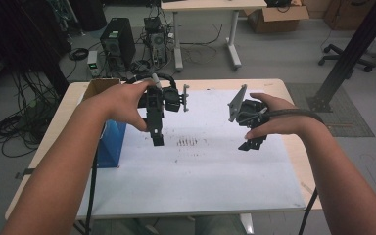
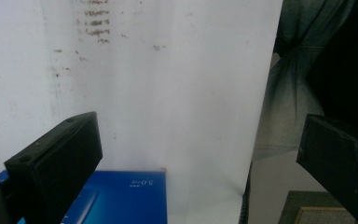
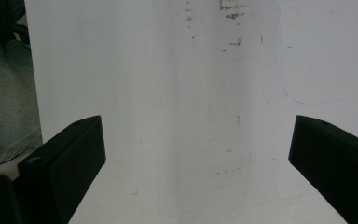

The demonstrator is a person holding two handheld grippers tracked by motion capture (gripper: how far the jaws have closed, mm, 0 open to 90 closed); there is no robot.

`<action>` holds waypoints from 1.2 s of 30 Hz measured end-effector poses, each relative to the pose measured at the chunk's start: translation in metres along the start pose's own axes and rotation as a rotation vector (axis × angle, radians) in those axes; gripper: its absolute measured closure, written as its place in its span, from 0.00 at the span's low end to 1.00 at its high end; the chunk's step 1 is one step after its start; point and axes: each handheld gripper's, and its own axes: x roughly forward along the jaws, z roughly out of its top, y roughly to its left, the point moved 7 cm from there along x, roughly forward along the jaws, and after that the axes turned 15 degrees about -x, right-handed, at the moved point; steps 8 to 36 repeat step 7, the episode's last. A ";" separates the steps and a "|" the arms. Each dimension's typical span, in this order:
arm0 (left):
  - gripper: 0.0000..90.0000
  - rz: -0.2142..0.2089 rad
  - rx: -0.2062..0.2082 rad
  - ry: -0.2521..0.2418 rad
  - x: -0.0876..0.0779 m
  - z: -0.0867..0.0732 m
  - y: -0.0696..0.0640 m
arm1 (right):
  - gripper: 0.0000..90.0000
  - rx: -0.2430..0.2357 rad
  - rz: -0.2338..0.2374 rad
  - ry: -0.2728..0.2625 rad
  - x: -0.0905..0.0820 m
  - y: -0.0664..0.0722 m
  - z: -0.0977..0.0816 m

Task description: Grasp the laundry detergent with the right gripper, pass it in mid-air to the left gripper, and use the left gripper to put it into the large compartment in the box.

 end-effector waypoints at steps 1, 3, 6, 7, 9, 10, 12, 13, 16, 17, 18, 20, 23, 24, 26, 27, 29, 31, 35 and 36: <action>0.00 0.001 0.000 0.003 0.000 0.000 0.000 | 0.04 0.000 0.000 0.001 0.000 0.000 0.000; 0.00 0.001 -0.003 0.004 0.000 -0.001 0.001 | 0.04 -0.004 0.001 -0.001 0.000 0.000 0.001; 0.00 0.004 -0.009 0.001 -0.001 -0.002 0.001 | 0.04 -0.002 -0.002 -0.001 -0.001 -0.001 0.001; 0.00 0.006 -0.010 0.002 -0.001 -0.002 0.001 | 0.04 -0.002 -0.002 -0.001 -0.001 -0.001 0.001; 0.00 0.006 -0.010 0.002 -0.001 -0.002 0.001 | 0.04 -0.002 -0.002 -0.001 -0.001 -0.001 0.001; 0.00 0.006 -0.010 0.002 -0.001 -0.002 0.001 | 0.04 -0.002 -0.002 -0.001 -0.001 -0.001 0.001; 0.00 0.006 -0.010 0.002 -0.001 -0.002 0.001 | 0.04 -0.002 -0.002 -0.001 -0.001 -0.001 0.001; 0.00 0.006 -0.010 0.002 -0.001 -0.002 0.001 | 0.04 -0.002 -0.002 -0.001 -0.001 -0.001 0.001; 0.00 0.006 -0.010 0.002 -0.001 -0.002 0.001 | 0.04 -0.002 -0.002 -0.001 -0.001 -0.001 0.001; 0.00 0.006 -0.010 0.002 -0.001 -0.002 0.001 | 0.04 -0.002 -0.002 -0.001 -0.001 -0.001 0.001; 0.00 0.006 -0.010 0.002 -0.001 -0.002 0.001 | 0.04 -0.002 -0.002 -0.001 -0.001 -0.001 0.001; 0.00 0.006 -0.010 0.002 -0.001 -0.002 0.001 | 0.04 -0.002 -0.002 -0.001 -0.001 -0.001 0.001; 0.00 0.006 -0.010 0.002 -0.001 -0.002 0.001 | 0.04 -0.002 -0.002 -0.001 -0.001 -0.001 0.001; 0.00 0.006 -0.010 0.002 -0.001 -0.002 0.001 | 0.04 -0.002 -0.002 -0.001 -0.001 -0.001 0.001; 0.00 0.006 -0.010 0.002 -0.001 -0.002 0.001 | 0.04 -0.002 -0.002 -0.001 -0.001 -0.001 0.001; 0.00 0.006 -0.010 0.002 -0.001 -0.002 0.001 | 0.04 -0.002 -0.002 -0.001 -0.001 -0.001 0.001; 0.00 0.006 -0.010 0.002 -0.001 -0.002 0.001 | 0.04 -0.002 -0.002 -0.001 -0.001 -0.001 0.001; 0.00 0.006 -0.010 0.002 -0.001 -0.002 0.001 | 0.04 -0.002 -0.002 -0.001 -0.001 -0.001 0.001; 0.00 0.006 -0.010 0.002 -0.001 -0.002 0.001 | 0.04 -0.002 -0.002 -0.001 -0.001 -0.001 0.001; 0.00 0.006 -0.010 0.002 -0.001 -0.002 0.001 | 0.04 -0.002 -0.002 -0.001 -0.001 -0.001 0.001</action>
